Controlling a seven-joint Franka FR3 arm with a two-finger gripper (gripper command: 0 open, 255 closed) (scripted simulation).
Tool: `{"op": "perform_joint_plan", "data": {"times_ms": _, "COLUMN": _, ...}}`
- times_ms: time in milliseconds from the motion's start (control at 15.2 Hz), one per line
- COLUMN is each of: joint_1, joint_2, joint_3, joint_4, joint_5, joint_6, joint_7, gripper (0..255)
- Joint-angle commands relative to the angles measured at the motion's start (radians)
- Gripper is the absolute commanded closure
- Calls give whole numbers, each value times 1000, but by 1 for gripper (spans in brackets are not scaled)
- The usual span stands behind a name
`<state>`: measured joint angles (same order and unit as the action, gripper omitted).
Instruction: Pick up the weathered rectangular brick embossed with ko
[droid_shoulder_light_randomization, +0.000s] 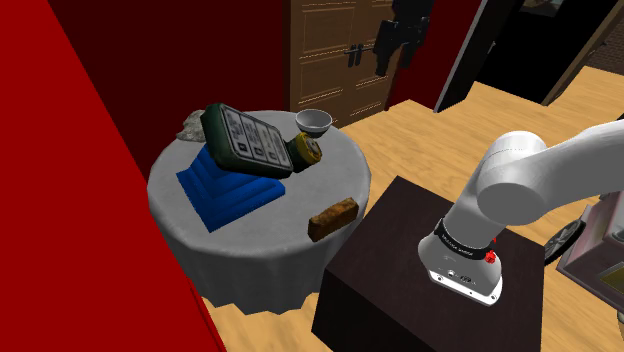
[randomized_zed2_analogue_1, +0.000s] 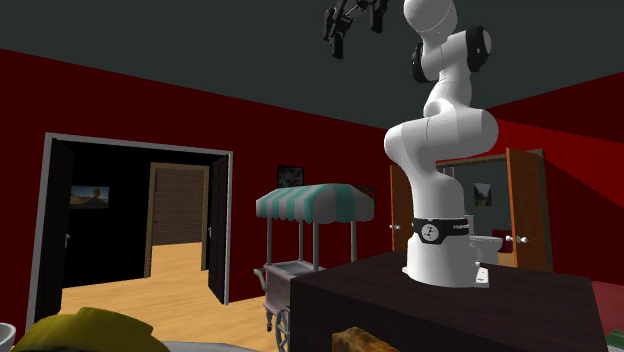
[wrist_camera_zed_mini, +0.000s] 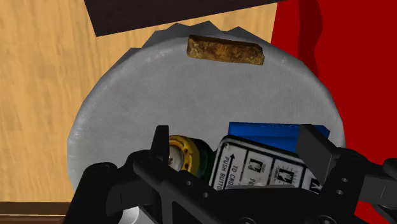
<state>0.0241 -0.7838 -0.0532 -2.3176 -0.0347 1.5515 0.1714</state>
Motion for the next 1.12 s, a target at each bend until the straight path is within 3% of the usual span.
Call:
{"op": "perform_joint_plan", "data": {"times_ms": 0, "joint_1": 0, "joint_2": 0, "joint_3": 0, "joint_4": 0, "joint_5": 0, "joint_6": 0, "joint_7": 0, "gripper": 0}}
{"op": "perform_joint_plan", "data": {"times_ms": 528, "joint_1": 87, "joint_2": 12, "joint_3": -60, "joint_4": -257, "joint_5": -32, "joint_6": 273, "joint_7": -233, "gripper": 0}}
{"op": "perform_joint_plan", "data": {"times_ms": 1056, "joint_1": 173, "joint_2": 131, "joint_3": -130, "joint_4": -447, "joint_5": -67, "joint_6": 584, "joint_7": -470, "gripper": 0}}
